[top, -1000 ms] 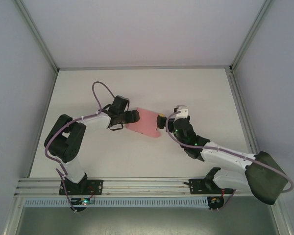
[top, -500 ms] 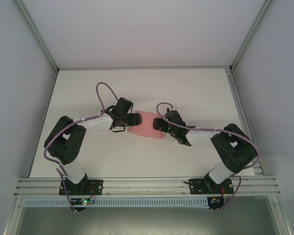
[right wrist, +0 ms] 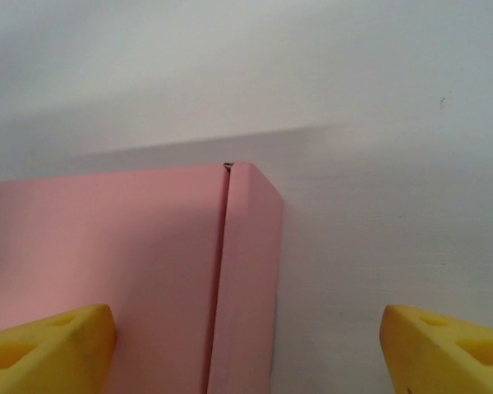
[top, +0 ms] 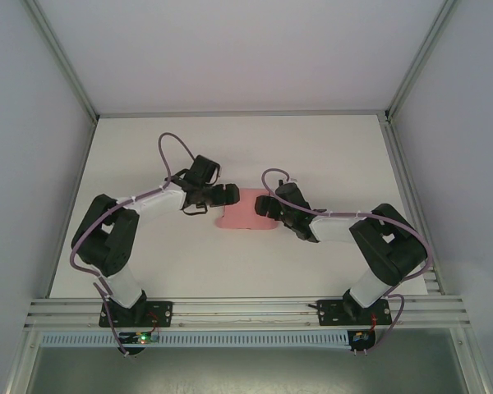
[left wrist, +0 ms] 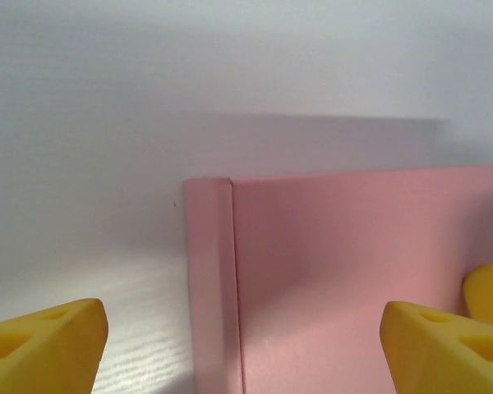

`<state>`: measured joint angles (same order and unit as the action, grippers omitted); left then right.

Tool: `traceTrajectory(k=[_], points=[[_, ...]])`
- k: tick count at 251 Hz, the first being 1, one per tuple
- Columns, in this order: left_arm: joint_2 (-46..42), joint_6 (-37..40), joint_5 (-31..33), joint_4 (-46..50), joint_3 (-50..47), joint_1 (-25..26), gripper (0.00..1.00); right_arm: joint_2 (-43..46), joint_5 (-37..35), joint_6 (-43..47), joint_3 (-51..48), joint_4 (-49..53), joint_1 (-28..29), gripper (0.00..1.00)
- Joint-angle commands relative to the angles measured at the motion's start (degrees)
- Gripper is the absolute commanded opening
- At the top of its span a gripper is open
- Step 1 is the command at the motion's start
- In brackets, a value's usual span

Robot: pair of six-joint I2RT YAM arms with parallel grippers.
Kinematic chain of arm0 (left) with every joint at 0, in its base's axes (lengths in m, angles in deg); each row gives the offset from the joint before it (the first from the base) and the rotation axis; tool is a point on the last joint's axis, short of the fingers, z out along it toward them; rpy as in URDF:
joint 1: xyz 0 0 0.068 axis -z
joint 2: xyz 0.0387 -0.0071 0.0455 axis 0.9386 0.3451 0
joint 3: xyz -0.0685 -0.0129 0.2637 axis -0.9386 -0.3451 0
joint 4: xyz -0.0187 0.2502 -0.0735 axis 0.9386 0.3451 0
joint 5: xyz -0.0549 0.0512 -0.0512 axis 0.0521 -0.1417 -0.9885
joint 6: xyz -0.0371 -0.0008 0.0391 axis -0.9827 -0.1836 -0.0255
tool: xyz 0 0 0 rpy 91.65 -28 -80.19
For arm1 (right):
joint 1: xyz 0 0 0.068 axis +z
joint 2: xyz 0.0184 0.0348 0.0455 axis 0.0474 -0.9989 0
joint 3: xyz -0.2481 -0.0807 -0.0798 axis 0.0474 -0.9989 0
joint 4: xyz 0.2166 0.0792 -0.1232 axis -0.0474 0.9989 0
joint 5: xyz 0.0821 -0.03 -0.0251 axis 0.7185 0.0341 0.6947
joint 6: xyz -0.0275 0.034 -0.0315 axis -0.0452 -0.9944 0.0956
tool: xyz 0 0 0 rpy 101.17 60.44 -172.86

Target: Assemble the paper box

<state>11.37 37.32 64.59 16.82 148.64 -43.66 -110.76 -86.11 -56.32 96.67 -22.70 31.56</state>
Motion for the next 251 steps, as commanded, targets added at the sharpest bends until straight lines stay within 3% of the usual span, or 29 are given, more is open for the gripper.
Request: traceTrajectory(k=[1, 15, 62, 87, 117, 169, 218, 251], points=[[2.0, 0.7, -7.4, -6.5, -2.3, -1.2, 0.81, -0.9, 2.8, 1.2, -1.0, 3.2, -0.8, 0.84], [2.4, 1.2, -9.3, -7.8, -2.9, -1.4, 0.76, -0.6, 3.9, 0.8, -1.5, 1.9, -1.3, 0.86], [4.4, -1.1, -14.7, -12.5, -6.5, -3.7, 0.43, 1.1, 9.2, -0.6, -4.0, -4.5, -3.0, 0.89], [4.1, -3.8, -18.6, -18.9, -11.1, -5.3, 0.35, 2.3, 12.3, -1.4, -4.9, -6.4, -4.4, 0.91], [4.0, -6.4, -20.1, -25.0, -15.7, -7.0, 0.18, 3.4, 17.7, -1.7, -5.9, -9.1, -6.0, 0.91], [4.9, -11.8, -26.2, -38.3, -21.6, -10.6, 0.16, 3.2, 27.0, -2.1, -5.1, -9.8, -7.1, 0.93], [5.3, -12.3, -27.1, -40.4, -22.8, -11.5, 0.15, -1.3, 34.5, -4.4, -2.8, -12.8, -6.9, 0.93], [5.4, -12.8, -27.1, -41.2, -22.9, -11.6, 0.15, -6.2, 38.8, -9.0, -1.9, -21.2, -6.7, 0.86]])
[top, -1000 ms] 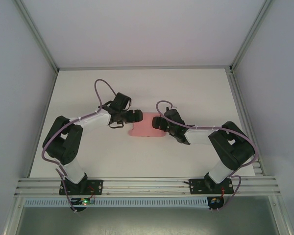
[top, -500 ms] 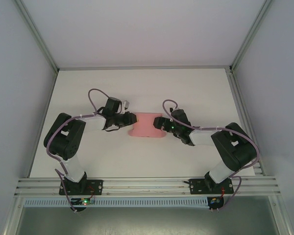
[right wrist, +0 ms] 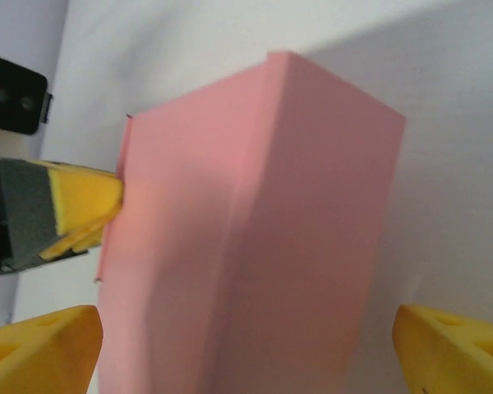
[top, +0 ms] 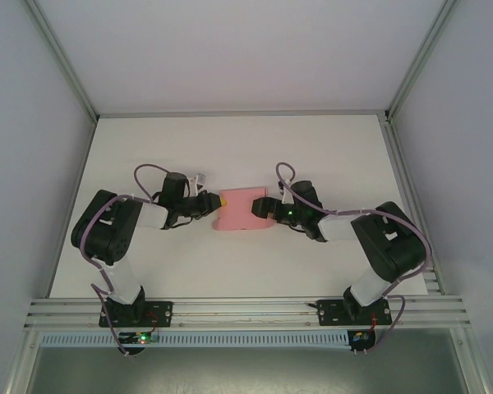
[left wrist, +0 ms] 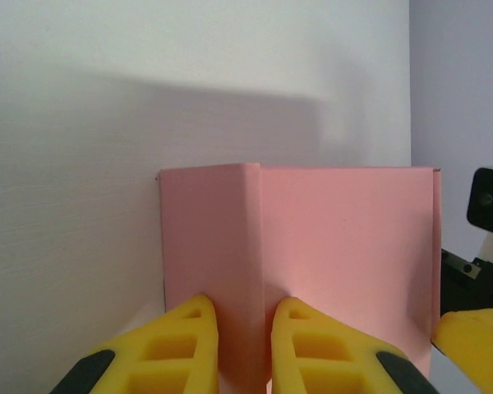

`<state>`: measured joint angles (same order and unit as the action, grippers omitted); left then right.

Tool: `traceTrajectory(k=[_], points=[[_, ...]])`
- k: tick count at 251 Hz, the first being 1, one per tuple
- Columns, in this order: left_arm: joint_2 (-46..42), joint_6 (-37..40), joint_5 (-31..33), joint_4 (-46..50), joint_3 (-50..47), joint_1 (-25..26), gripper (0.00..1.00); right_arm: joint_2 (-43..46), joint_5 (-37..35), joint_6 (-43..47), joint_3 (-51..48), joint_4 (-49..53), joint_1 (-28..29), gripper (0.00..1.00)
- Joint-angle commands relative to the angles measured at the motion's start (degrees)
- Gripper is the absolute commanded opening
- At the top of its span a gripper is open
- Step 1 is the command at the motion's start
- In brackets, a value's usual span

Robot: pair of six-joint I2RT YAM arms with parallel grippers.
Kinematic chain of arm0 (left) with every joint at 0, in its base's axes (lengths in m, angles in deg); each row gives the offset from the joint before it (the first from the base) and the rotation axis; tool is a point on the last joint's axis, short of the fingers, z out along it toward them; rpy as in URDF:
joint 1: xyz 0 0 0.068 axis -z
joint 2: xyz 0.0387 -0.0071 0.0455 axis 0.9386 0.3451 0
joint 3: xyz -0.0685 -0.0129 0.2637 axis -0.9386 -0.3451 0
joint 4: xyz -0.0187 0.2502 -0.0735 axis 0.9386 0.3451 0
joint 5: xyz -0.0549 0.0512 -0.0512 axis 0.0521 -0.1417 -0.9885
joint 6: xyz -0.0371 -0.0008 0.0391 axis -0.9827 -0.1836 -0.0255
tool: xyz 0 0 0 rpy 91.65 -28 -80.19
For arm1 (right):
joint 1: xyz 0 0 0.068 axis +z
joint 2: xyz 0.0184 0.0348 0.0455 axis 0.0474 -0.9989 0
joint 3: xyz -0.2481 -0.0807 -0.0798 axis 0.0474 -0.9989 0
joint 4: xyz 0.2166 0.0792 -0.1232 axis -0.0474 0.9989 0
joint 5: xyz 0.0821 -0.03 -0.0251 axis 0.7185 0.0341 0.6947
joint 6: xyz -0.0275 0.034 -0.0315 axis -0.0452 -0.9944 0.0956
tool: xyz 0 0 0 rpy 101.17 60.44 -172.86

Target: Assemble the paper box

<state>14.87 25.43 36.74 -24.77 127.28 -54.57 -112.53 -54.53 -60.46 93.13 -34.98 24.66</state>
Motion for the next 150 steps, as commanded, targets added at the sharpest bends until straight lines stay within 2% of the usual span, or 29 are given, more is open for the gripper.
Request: traceTrajectory(k=[1, 12, 48, 87, 108, 125, 150], points=[[1.9, -0.9, 0.7, 0.4, -1.5, -0.7, 0.15, -4.6, 7.3, -5.0, 1.7, -9.2, 0.2, 0.86], [1.7, -0.3, 0.8, 0.8, -1.4, -0.7, 0.15, -5.8, 7.8, -6.6, 1.9, -11.9, 0.4, 0.82], [0.7, 0.5, 1.9, 1.8, -1.3, -0.7, 0.16, -7.0, 8.9, -8.5, 3.4, -15.7, 0.4, 0.56], [-1.5, 3.2, 3.1, 3.9, -0.4, -0.6, 0.17, -4.5, 8.0, -9.0, 2.4, -17.4, -0.1, 0.48], [-3.9, 5.3, 4.2, 4.3, -0.3, -0.6, 0.23, -2.4, 7.9, -9.0, 1.5, -17.2, -0.3, 0.42], [-6.9, 7.0, 4.1, 5.0, 0.3, -0.6, 0.33, -0.2, 7.6, -9.1, 1.1, -15.7, -0.6, 0.37], [-13.9, 12.8, 6.2, 10.2, 2.6, -0.3, 0.6, 3.7, 5.6, -8.1, 2.0, -9.0, -0.7, 0.34]])
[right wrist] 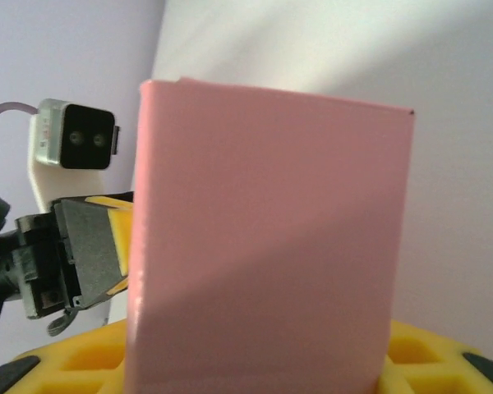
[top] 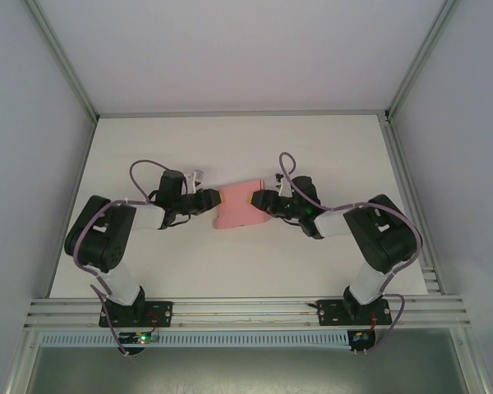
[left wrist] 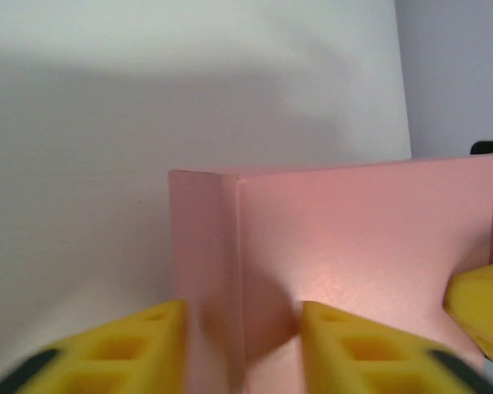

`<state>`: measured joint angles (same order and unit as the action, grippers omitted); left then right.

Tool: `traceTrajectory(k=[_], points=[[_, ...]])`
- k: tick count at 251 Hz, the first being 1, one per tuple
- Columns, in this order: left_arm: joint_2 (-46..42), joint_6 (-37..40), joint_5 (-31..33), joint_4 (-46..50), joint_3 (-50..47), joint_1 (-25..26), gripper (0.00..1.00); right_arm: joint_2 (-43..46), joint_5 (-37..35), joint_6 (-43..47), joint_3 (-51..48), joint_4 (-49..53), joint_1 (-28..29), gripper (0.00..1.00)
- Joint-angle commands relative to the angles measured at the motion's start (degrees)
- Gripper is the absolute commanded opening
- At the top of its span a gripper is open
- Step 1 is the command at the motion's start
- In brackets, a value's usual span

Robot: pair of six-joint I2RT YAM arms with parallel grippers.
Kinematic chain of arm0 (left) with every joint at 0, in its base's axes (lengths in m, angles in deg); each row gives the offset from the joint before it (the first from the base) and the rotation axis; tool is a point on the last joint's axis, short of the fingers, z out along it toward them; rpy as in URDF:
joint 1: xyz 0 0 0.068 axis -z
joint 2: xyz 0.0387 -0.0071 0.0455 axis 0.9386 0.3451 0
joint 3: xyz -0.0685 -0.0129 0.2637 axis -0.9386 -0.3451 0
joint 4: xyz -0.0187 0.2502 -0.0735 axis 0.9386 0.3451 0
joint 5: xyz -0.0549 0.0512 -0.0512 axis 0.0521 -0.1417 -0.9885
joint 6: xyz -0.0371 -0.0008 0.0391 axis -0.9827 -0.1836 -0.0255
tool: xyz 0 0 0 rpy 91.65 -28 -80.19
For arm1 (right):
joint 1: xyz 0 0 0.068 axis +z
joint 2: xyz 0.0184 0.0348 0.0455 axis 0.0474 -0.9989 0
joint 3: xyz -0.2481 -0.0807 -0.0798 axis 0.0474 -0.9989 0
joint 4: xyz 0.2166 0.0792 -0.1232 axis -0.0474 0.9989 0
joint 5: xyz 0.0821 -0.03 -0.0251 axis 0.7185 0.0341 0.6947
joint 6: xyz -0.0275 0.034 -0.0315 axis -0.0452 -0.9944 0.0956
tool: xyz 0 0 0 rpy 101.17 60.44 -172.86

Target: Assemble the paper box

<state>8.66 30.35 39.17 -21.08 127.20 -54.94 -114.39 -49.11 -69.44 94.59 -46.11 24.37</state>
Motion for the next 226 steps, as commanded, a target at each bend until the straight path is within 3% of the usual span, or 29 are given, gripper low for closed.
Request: traceTrajectory(k=[1, 20, 50, 72, 99, 129, 155, 195, 226], points=[[-7.7, 8.5, 4.1, 6.9, 2.8, 0.1, 0.61, 5.7, 0.0, 1.0, 0.5, 2.5, -0.4, 0.34], [-13.9, 16.8, 15.9, 15.6, 5.2, 3.1, 0.83, 8.9, -3.6, 2.5, 1.9, 11.2, -0.4, 0.34], [-21.2, 35.3, 30.6, 21.8, 6.6, 12.8, 1.0, 12.6, -5.4, -0.9, 2.1, 16.1, -2.0, 0.29], [-24.8, 46.3, 31.2, 21.8, 6.2, 18.0, 1.0, 15.4, -5.1, -6.4, 1.7, 19.1, -4.0, 0.27], [-26.4, 53.3, 32.5, 21.5, 5.9, 22.9, 1.0, 18.3, -5.8, -11.2, 1.3, 22.1, -6.4, 0.28], [-26.4, 61.1, 36.9, 21.7, 5.2, 28.6, 1.0, 20.3, -1.0, -16.6, 3.8, 32.1, -10.3, 0.27], [-24.2, 63.2, 42.4, 18.9, 5.6, 30.9, 1.0, 22.2, 2.6, -20.0, 4.9, 36.7, -11.7, 0.28], [-20.6, 67.4, 42.1, 18.3, 7.4, 33.0, 1.0, 21.1, 13.5, -29.8, 6.2, 41.4, -13.8, 0.28], [-17.7, 72.0, 52.2, 14.0, 6.8, 36.3, 1.0, 21.3, 17.5, -31.3, 6.1, 42.7, -13.0, 0.26]])
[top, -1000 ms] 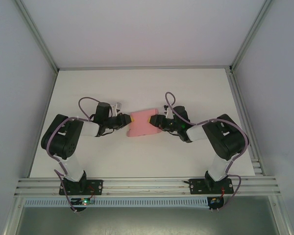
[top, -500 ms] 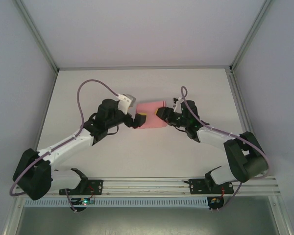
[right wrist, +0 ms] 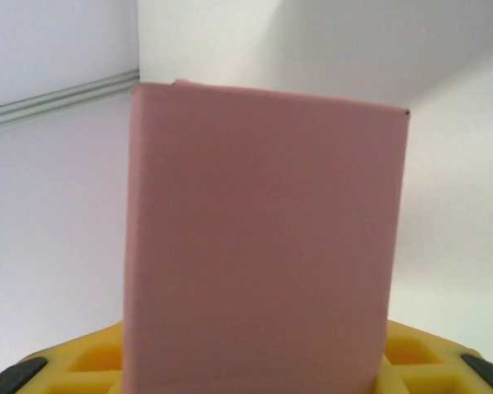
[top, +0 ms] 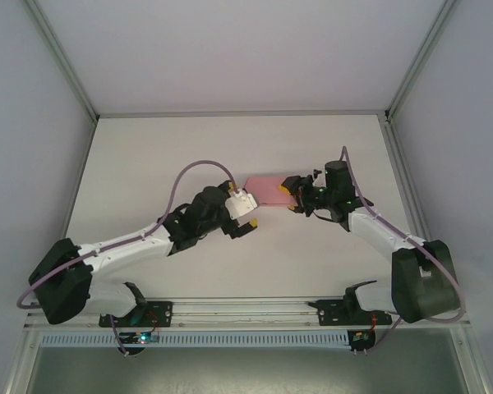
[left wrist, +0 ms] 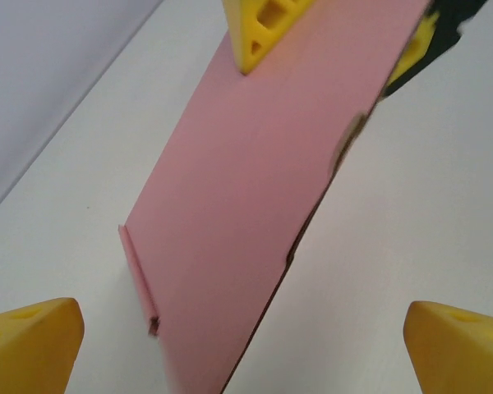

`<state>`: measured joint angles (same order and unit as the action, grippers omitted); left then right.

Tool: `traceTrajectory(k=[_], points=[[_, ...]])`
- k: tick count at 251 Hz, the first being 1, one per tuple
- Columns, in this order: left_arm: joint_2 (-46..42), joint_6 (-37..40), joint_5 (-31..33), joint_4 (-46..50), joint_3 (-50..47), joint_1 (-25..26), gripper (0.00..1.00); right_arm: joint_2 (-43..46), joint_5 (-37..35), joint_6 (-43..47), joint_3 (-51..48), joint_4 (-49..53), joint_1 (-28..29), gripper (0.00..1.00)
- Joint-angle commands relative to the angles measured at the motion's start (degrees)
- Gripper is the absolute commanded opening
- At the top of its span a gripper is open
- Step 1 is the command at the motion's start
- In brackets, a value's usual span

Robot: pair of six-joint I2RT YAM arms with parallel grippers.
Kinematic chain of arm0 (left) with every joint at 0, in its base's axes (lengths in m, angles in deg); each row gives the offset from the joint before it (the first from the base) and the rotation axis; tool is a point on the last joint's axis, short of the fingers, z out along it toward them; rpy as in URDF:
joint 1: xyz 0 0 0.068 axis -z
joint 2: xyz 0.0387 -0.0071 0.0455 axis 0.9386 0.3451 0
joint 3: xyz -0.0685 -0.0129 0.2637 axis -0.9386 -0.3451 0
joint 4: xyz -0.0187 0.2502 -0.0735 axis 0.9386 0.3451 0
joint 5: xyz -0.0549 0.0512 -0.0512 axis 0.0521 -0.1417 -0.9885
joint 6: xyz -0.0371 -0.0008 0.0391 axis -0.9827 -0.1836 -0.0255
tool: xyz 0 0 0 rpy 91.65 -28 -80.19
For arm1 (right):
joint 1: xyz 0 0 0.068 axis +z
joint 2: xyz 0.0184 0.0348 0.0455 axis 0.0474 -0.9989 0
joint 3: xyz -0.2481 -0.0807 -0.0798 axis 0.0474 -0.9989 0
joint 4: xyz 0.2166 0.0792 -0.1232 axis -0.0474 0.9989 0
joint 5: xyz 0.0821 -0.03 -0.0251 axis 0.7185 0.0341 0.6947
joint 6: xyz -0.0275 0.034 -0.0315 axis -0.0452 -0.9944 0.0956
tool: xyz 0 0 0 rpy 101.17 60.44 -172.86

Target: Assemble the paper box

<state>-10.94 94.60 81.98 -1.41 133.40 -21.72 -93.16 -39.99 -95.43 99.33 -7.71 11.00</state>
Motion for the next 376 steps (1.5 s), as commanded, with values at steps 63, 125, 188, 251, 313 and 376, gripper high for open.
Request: traceTrajectory(k=[63, 125, 188, 251, 313, 376], points=[[2.8, 10.7, 12.9, -5.6, 0.5, 4.1, 0.87, 0.2, 10.1, 2.8, 6.2, 19.8, 0.1, 0.27], [2.0, 9.9, 11.0, -4.6, 0.6, 4.1, 0.58, 1.0, 10.4, 1.4, 6.5, 17.9, -0.1, 0.27], [-0.3, 9.9, 9.2, -2.7, 0.7, 3.8, 0.36, 1.2, 9.0, 4.7, 8.3, 19.6, -0.4, 0.51], [-3.2, 7.6, -2.8, 11.3, 3.7, -1.1, 0.3, 7.2, -14.1, 27.5, 16.9, 31.6, -3.2, 0.75], [0.8, 13.1, -15.6, 36.3, 10.5, -8.9, 0.32, 23.1, -32.4, 51.9, 9.4, 18.5, -3.8, 0.98], [8.3, 15.8, -23.9, 44.3, 17.1, -13.3, 0.36, 29.7, -12.7, 69.0, 2.0, 10.2, -1.8, 0.98]])
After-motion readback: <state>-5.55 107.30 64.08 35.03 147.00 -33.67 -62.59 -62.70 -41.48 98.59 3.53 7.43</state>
